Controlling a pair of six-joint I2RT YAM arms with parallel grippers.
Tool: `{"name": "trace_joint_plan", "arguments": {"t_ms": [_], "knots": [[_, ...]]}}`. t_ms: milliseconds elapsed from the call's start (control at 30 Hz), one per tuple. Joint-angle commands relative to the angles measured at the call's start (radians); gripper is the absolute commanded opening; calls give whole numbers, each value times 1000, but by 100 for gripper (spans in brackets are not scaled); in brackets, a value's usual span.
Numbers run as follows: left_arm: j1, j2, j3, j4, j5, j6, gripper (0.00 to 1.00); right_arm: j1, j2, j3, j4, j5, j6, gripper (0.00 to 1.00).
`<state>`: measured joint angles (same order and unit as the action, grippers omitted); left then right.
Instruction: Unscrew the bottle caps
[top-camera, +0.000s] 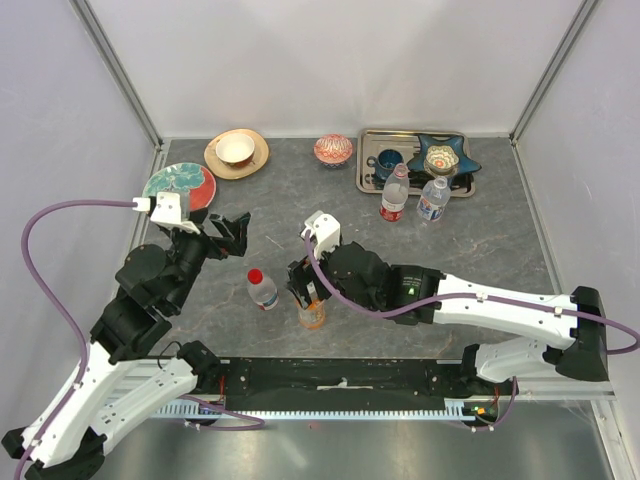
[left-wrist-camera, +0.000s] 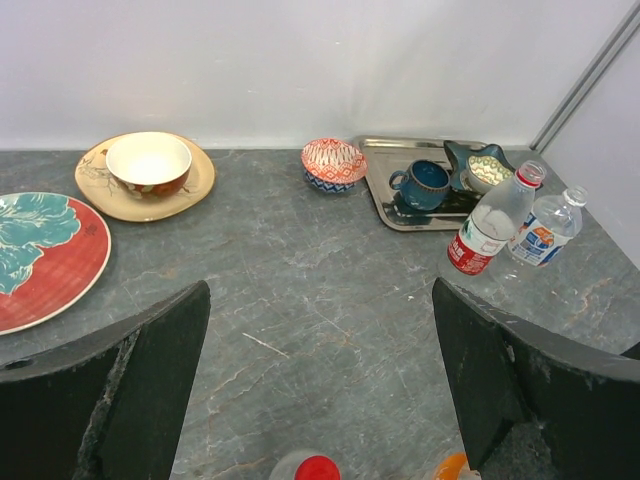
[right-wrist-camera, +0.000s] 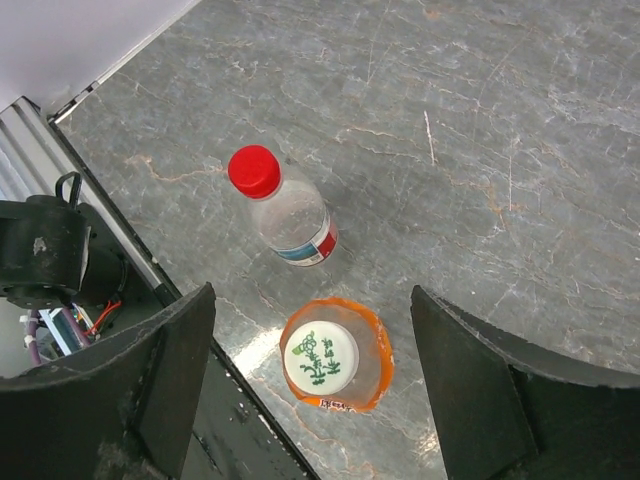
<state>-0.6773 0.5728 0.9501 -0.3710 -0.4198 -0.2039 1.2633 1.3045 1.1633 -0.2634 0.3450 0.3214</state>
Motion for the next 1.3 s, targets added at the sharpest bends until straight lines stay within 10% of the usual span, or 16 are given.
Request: {"name": "trace_joint_plan", "arguments": {"t_ms": [0,767,1267], "knots": [[1,-2,-5,-6,-14,6,98,13,6,-22,24,35,36,85],[1,16,-28,-5,24,-31,98,28,7,-114,35,28,68,61],[1,38,-13,52,-36,34,97,30,-185,50,-74,247,39,20]]}}
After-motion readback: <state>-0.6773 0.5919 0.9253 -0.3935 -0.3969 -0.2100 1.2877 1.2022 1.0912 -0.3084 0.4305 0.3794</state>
